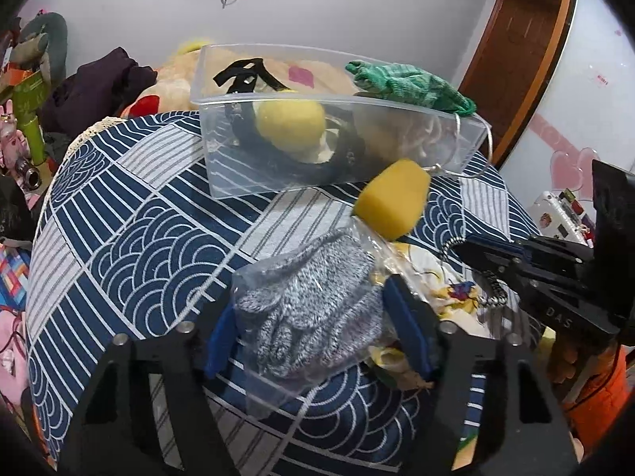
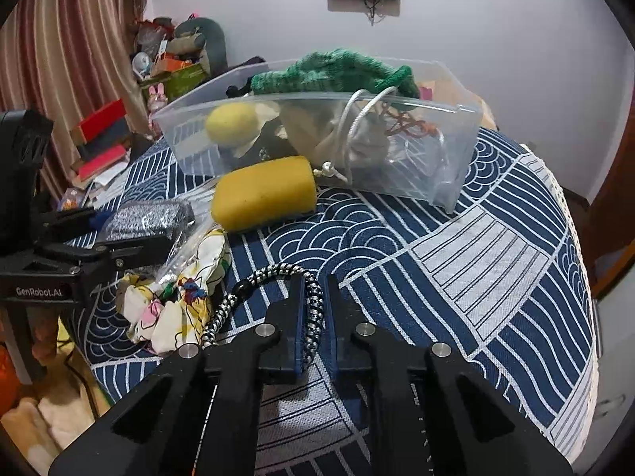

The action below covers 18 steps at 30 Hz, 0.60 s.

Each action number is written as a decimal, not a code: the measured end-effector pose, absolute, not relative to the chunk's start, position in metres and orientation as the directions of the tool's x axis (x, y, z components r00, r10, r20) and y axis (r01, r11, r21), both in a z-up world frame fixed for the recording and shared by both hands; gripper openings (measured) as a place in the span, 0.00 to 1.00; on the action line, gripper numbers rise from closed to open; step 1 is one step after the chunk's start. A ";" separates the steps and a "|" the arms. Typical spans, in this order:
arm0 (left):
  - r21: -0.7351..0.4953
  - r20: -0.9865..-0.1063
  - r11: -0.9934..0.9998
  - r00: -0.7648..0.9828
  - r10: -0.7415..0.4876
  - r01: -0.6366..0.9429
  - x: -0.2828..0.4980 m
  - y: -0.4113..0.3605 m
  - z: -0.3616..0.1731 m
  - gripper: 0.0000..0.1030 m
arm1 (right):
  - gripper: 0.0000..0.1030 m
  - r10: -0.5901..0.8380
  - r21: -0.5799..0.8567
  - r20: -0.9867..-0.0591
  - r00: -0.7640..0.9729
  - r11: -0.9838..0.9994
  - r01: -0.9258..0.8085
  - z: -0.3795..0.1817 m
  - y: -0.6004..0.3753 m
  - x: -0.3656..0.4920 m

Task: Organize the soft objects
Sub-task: 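Grasp the clear bag of grey knitwear with the left tool while the right tool grasps the beaded cord, then lower the grey knitwear bag and beaded cord into the box and release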

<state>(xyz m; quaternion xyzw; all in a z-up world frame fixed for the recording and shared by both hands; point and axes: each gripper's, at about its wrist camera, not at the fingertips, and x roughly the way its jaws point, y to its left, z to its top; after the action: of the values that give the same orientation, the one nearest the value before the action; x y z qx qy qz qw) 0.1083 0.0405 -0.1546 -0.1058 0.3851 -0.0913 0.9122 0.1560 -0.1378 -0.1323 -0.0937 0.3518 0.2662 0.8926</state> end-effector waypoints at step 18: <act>-0.233 -0.599 0.968 0.772 -0.215 0.088 0.075 0.047 -0.103 0.36 | 0.06 0.409 0.057 -0.540 0.736 0.890 -0.453 -0.084 -0.170 0.133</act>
<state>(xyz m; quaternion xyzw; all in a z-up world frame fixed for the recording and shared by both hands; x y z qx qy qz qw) 0.0749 0.0467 -0.1034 -0.0962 0.3281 -0.0809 0.9363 0.1329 -0.1701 -0.0837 -0.0392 0.2804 0.2314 0.9307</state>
